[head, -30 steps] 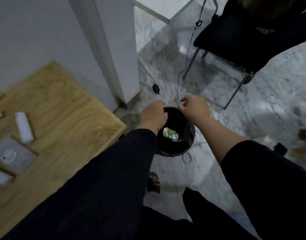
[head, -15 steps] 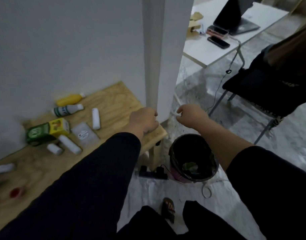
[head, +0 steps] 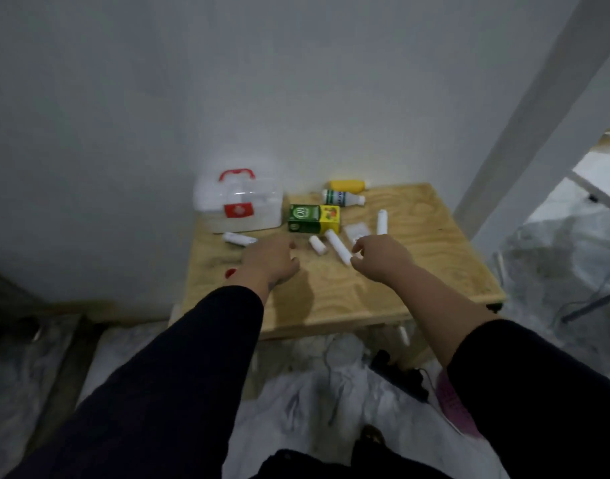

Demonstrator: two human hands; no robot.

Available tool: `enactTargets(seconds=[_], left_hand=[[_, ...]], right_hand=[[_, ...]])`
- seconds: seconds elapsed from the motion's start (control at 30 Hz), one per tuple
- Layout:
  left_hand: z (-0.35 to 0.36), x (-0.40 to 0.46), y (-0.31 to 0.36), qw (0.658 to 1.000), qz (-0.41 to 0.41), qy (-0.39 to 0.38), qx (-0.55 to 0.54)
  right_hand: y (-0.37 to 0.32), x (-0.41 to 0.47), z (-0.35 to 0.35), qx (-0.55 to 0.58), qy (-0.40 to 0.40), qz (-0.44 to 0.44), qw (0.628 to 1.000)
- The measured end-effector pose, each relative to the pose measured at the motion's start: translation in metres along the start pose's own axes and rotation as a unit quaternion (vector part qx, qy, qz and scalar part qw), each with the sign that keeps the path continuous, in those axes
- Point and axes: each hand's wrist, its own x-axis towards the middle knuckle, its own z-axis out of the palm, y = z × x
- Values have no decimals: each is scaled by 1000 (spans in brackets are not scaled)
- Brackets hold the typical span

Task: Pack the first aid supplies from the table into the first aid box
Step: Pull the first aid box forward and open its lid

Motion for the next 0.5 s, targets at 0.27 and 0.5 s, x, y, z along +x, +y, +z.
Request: enactTargets(seconds=[0.27, 0.5], left_hand=[[-15, -1, -102, 989, -105, 92, -42], [-21, 61, -148, 985, -84, 153, -13]], right_hand=[[-94, 50, 17, -6, 9, -98, 995], [-143, 127, 31, -52, 82, -217, 971]])
